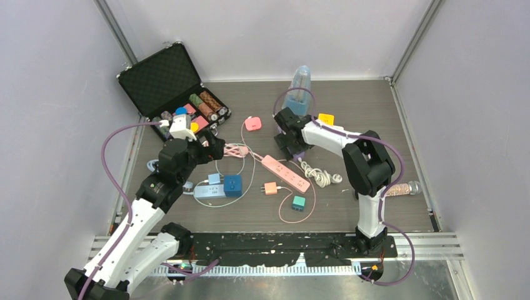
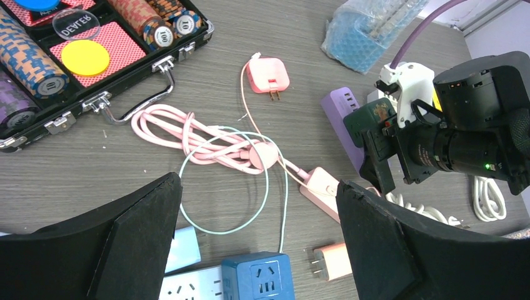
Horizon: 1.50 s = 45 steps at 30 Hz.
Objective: Insert the plug
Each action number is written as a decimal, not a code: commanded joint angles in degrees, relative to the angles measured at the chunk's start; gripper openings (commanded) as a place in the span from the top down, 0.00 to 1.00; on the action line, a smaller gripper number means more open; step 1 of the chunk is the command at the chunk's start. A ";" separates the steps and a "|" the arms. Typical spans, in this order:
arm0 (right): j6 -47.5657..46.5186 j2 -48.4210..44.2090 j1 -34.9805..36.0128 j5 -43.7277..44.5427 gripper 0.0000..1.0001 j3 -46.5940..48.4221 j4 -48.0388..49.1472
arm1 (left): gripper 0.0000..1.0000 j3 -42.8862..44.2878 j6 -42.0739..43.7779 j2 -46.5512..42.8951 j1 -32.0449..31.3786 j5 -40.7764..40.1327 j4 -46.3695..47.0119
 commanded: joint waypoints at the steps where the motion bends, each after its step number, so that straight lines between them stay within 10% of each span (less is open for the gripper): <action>1: -4.70 -2.72 -1.15 -0.64 0.15 2.03 0.16 | 0.08 0.14 0.46 -1.01 0.56 0.50 0.35; 12: -9.61 -4.28 -6.60 0.51 0.20 1.00 5.19 | 0.07 0.11 0.63 -1.25 0.82 0.39 -0.01; 24: -3.16 -18.54 -5.38 -24.98 0.24 0.03 12.14 | 0.08 1.34 0.62 -0.03 0.93 0.37 -0.22; 32: 3.39 -5.80 2.74 -11.37 0.27 11.71 18.71 | 0.08 2.14 0.35 -0.21 1.17 -0.51 -1.38; 45: 5.34 21.69 6.24 0.33 0.01 40.21 12.74 | 0.08 3.04 0.31 0.04 1.26 -0.55 -3.05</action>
